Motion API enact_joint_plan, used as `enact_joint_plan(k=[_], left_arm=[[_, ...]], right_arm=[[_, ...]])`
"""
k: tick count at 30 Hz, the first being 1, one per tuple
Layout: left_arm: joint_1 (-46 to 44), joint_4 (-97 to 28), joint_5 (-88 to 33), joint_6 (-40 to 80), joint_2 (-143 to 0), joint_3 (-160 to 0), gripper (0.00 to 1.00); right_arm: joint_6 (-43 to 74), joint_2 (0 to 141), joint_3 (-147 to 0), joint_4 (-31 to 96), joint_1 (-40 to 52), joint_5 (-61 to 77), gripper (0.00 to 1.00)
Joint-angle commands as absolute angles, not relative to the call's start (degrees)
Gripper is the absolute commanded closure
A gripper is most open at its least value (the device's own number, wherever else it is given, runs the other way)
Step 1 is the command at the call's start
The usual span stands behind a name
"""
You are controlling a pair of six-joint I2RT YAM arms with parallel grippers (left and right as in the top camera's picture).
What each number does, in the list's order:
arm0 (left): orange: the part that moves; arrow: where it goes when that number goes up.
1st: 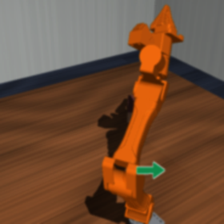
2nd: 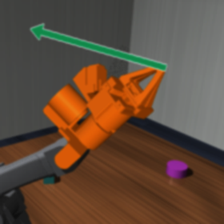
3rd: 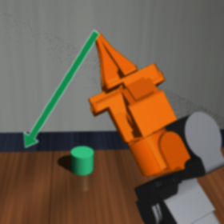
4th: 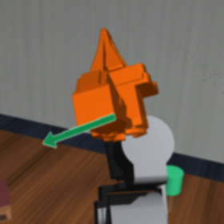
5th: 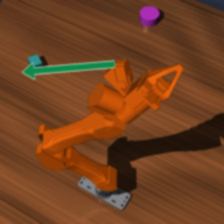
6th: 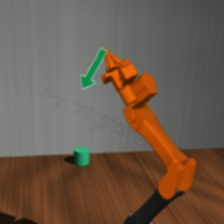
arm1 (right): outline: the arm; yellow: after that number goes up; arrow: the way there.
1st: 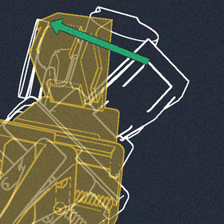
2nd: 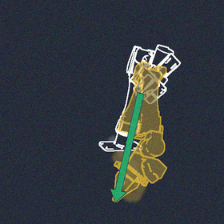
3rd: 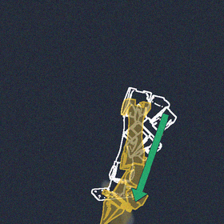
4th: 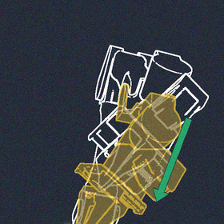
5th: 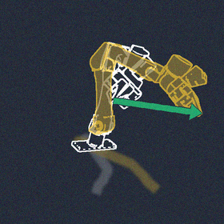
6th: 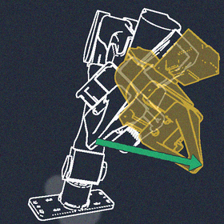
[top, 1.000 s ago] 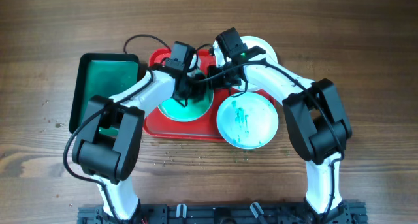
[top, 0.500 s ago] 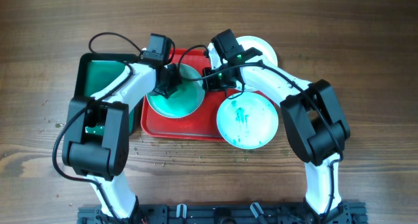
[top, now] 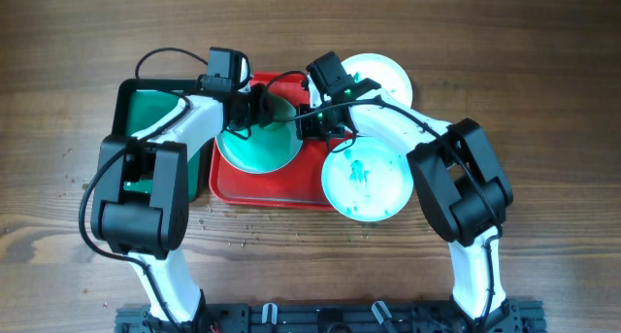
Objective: Clean dirty plates on tray and stack at the side
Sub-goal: 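Tilt the plate with the right gripper and scrub it with the left-held sponge, then lift the cleaned plate with the right gripper and place it right of the tray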
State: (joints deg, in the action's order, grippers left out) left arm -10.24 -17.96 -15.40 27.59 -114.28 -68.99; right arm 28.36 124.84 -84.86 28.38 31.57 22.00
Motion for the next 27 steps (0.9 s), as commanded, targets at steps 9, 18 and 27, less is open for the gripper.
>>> enact_joint_plan(k=[9, 18, 27], left_arm=[[-6.37, -45.34, -14.37, 30.13, -111.57, -80.25, 0.96], [8.99, -55.35, -20.29, 25.67, -102.39, -99.26, 0.96], [10.24, -57.28, -17.72, 25.93, -103.18, -99.22, 0.96]], right_arm=[[25.5, 126.04, -86.72, 35.38, 31.09, 22.92, 0.96], [23.99, 109.06, -86.72, 41.95, 33.87, 0.95, 0.96], [24.58, 104.66, -86.7, 45.54, 48.51, -47.75, 0.96]])
